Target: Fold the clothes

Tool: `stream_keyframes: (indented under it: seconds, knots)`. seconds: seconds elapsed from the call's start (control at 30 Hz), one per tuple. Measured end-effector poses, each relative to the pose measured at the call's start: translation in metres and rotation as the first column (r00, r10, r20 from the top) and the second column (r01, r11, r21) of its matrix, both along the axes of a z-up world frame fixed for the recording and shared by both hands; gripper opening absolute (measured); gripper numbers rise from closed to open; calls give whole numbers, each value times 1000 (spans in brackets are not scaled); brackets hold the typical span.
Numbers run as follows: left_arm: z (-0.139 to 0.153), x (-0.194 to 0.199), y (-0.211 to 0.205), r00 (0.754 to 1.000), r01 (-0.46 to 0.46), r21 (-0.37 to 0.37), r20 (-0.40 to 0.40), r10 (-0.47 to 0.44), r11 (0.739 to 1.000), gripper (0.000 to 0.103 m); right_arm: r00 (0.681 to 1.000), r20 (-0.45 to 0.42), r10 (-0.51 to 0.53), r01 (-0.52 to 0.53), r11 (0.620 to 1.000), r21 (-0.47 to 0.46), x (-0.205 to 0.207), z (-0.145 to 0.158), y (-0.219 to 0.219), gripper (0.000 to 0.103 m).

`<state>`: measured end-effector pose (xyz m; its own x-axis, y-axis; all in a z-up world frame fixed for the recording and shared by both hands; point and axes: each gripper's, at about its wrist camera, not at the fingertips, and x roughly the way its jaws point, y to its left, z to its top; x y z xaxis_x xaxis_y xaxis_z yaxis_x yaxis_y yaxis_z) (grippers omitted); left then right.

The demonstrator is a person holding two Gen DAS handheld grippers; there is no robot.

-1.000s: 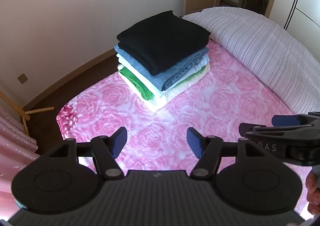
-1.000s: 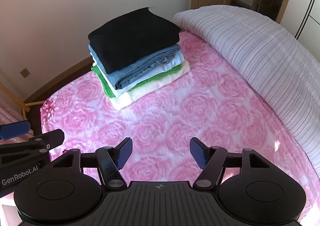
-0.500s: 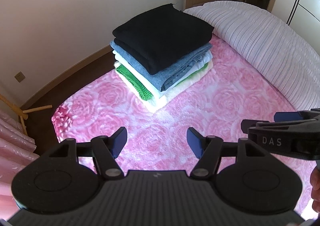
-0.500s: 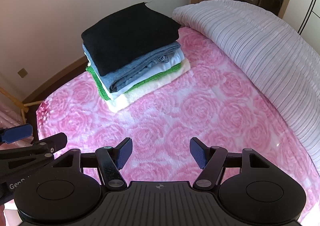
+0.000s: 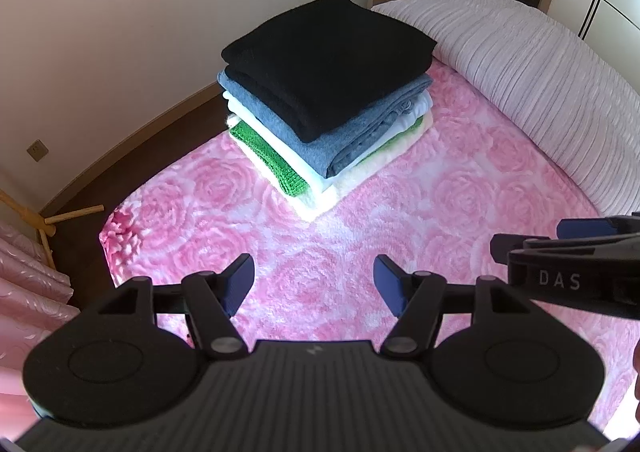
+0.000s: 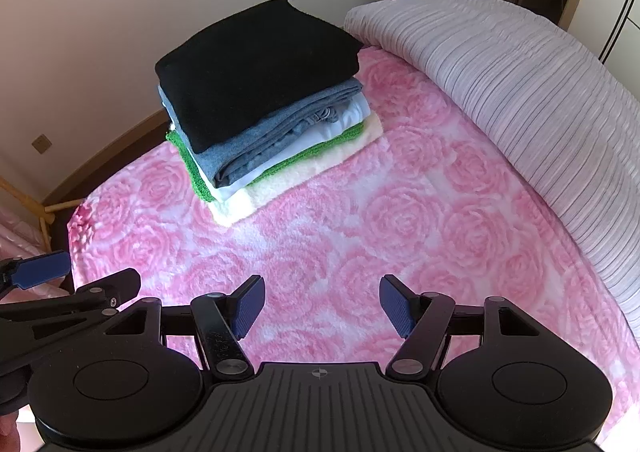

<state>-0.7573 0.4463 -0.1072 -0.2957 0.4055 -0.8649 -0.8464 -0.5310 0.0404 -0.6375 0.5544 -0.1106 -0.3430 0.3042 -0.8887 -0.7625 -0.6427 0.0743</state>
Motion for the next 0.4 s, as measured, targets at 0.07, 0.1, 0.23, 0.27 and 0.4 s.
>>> stream_keyframes:
  seconds: [0.07, 0.1, 0.23, 0.27, 0.4]
  knots:
    - [-1, -1, -1, 1000, -2, -2, 2, 2, 1000, 63, 1000, 0, -3, 3, 1000, -2, 0, 0, -1, 67]
    - [-1, -1, -1, 1000, -3, -3, 3, 3, 1000, 63, 1000, 0, -4, 4, 1000, -3, 0, 0, -1, 67]
    - [1, -1, -6, 1000, 0, 11, -9, 0, 1000, 63, 1000, 0, -6, 6, 1000, -1, 0, 1, -5, 67]
    - [2, 0, -8, 1000, 4, 18, -18, -4, 1000, 63, 1000, 1, -6, 6, 1000, 0, 0, 2, -6, 67]
    - [9, 2, -15, 999, 16, 39, -44, -14, 999, 63, 1000, -3, -5, 5, 1000, 10, 0, 6, -14, 67]
